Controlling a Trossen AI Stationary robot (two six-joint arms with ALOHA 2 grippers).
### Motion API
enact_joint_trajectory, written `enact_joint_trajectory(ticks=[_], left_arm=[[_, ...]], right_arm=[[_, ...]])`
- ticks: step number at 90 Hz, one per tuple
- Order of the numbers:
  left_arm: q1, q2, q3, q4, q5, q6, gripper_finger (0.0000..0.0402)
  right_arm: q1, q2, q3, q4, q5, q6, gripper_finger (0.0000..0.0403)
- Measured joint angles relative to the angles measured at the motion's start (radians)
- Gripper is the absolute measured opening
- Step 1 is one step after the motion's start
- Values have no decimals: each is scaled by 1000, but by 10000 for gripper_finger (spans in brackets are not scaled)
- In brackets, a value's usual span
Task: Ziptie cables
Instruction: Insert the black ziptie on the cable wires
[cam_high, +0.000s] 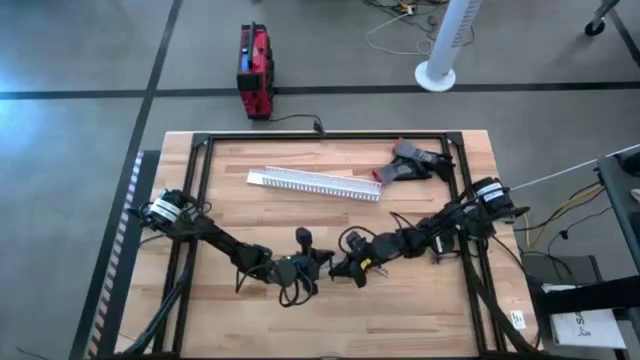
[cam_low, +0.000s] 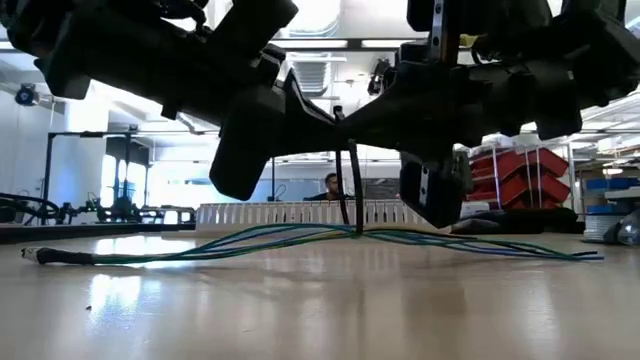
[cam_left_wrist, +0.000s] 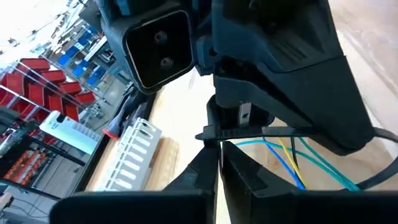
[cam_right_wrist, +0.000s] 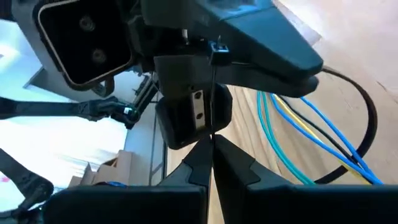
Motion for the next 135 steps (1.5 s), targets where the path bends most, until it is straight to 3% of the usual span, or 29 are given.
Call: enact_joint_trajectory(ticks=[135], left_arm=[[-11, 0, 0, -92, -57, 41, 0]], right_arm=[[-117, -8, 0, 22, -88, 32, 0]])
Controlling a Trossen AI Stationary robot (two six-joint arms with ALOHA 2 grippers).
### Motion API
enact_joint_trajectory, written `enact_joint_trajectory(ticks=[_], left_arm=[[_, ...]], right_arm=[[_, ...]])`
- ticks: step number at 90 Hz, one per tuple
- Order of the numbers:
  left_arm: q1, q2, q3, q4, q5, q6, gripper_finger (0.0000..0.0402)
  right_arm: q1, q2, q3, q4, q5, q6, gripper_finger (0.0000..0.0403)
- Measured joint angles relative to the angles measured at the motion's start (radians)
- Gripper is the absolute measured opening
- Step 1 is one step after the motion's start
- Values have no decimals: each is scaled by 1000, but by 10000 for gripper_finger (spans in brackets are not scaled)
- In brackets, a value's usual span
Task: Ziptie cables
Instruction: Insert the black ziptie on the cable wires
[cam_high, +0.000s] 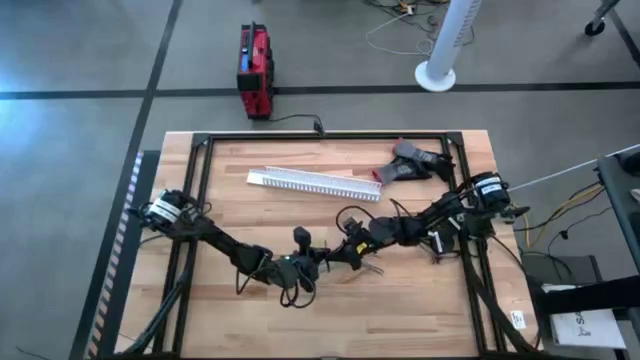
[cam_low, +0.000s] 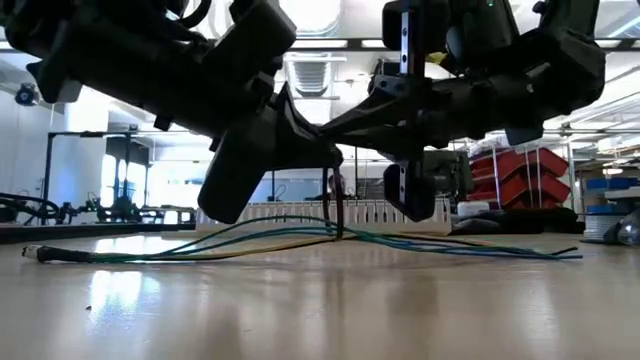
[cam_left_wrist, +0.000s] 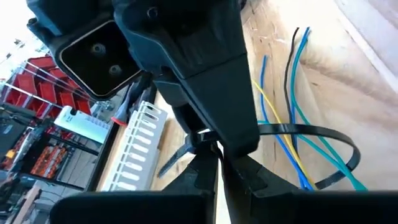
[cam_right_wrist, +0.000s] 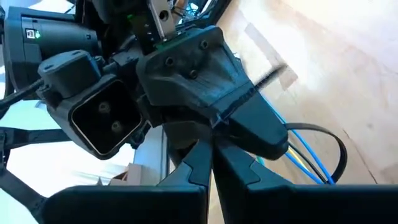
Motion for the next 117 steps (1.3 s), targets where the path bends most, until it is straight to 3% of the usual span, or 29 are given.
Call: enact_joint_trajectory(ticks=[40, 74, 86, 106, 117], left_arm=[[-2, 0, 0, -7, 1, -2, 0], [-2, 0, 0, -8, 3, -43, 0], [-3, 0, 0, -7, 8, -50, 0], [-2, 1, 0, -8, 9, -79, 0], [-3, 1, -2, -8, 71, -129, 0]], right_arm=[[3, 0, 0, 0, -17, 29, 0], [-6, 0, 0, -1, -17, -100, 6], [3, 0, 0, -4, -12, -143, 44], [9, -8, 0, -2, -27, -220, 141], [19, -9, 0, -6, -40, -258, 184]])
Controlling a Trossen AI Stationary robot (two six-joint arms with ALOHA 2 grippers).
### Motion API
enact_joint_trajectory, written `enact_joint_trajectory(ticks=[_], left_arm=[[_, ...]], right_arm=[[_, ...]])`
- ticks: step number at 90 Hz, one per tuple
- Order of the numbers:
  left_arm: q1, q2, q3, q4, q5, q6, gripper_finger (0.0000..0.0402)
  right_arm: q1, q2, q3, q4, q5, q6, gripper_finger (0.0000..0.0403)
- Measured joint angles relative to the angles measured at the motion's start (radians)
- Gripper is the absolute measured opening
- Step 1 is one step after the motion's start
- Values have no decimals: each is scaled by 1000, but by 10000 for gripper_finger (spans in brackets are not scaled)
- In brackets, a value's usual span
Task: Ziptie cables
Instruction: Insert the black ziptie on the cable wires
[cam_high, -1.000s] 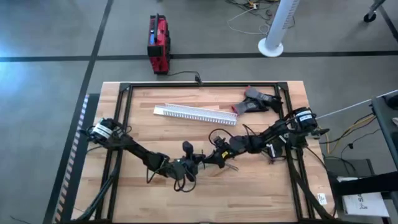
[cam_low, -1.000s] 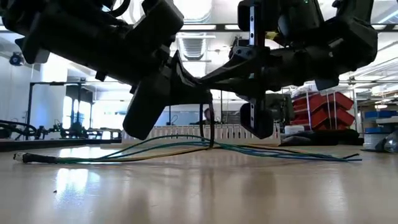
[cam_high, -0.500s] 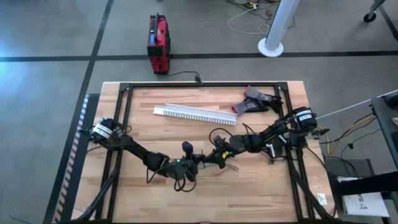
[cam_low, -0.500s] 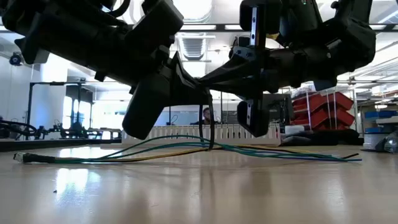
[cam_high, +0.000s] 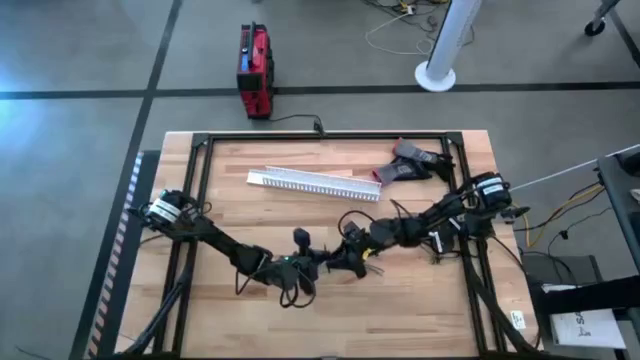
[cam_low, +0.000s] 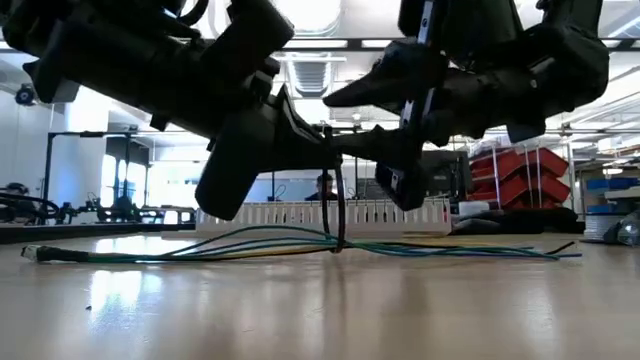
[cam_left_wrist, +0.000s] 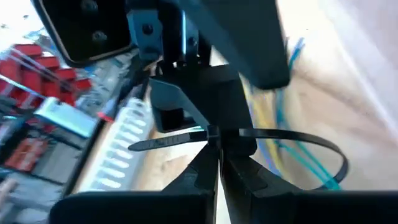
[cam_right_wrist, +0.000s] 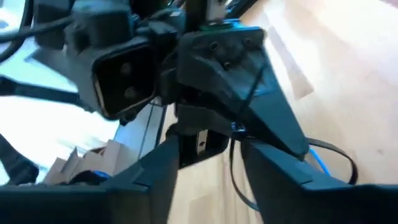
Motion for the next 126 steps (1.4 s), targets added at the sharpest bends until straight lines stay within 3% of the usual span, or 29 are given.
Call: enact_joint_trajectory(ticks=[26, 46, 74, 84, 99, 126], left_arm=[[-13, 0, -1, 0, 13, -60, 0], [-13, 0, -1, 0, 10, -79, 0], [-12, 0, -1, -2, 12, -79, 0], [-10, 0, -1, -5, 10, -79, 0], [5, 0, 0, -6, -3, -96, 0], [58, 0, 0, -61, -3, -117, 0]], right_arm=[[66, 0, -14, 1, 22, -156, 234], [90, -27, -53, 8, 104, -92, 245], [88, -68, -91, -4, 121, -100, 262], [84, -117, -92, -81, 130, -123, 263], [83, -197, -92, -317, 335, -154, 254], [174, -143, 54, -350, 621, -322, 240]])
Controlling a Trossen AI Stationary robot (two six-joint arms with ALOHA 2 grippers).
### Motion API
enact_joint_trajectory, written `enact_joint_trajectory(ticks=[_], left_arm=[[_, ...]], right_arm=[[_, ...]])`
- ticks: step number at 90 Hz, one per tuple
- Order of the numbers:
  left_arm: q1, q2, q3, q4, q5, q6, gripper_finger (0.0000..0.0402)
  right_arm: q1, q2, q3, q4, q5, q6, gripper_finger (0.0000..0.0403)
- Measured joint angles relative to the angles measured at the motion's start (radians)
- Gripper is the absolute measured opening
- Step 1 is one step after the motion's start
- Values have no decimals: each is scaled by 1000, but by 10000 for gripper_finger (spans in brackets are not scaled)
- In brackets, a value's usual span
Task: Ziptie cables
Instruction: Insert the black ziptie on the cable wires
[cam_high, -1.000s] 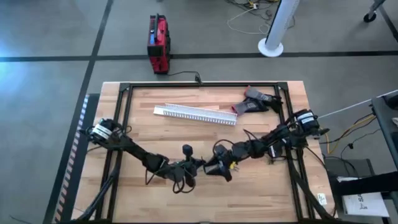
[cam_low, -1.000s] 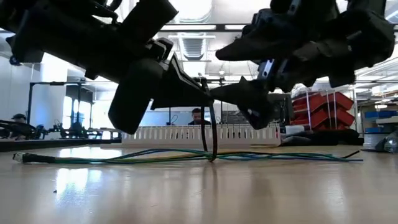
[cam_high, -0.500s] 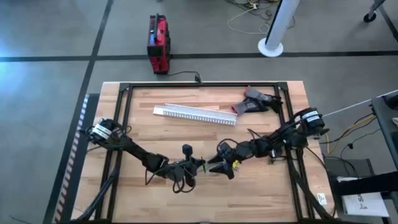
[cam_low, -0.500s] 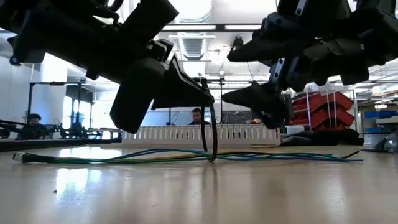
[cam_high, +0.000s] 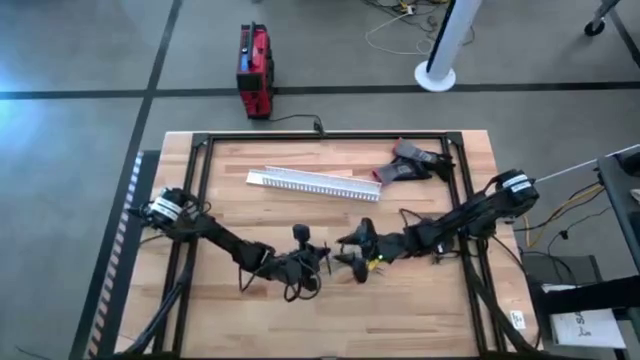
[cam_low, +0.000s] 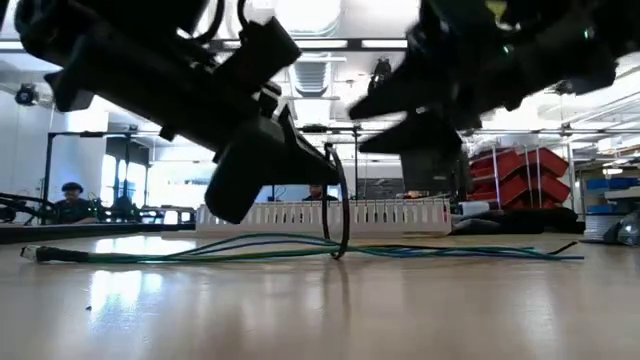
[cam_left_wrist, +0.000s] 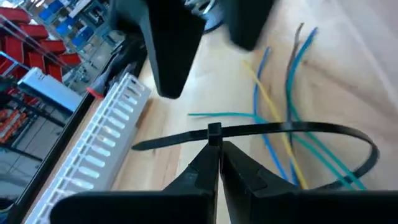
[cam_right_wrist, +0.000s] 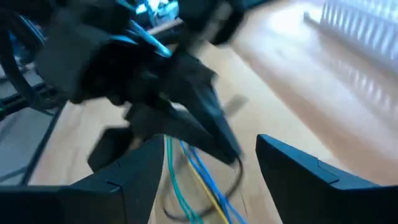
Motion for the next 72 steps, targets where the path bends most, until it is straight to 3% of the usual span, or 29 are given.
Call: enact_joint_trajectory(ticks=[21, 30, 59, 72], left_arm=[[4, 0, 0, -37, -1, 47, 0], [4, 0, 0, -45, -1, 44, 0], [4, 1, -3, -75, 8, 39, 0], [7, 1, -3, -99, 8, -2, 0]], right_arm=[[57, 145, 177, -214, 344, 94, 223], [83, 189, 239, -287, 443, 123, 215], [100, 339, 374, -299, 543, 86, 194], [121, 387, 396, -302, 647, 137, 170]])
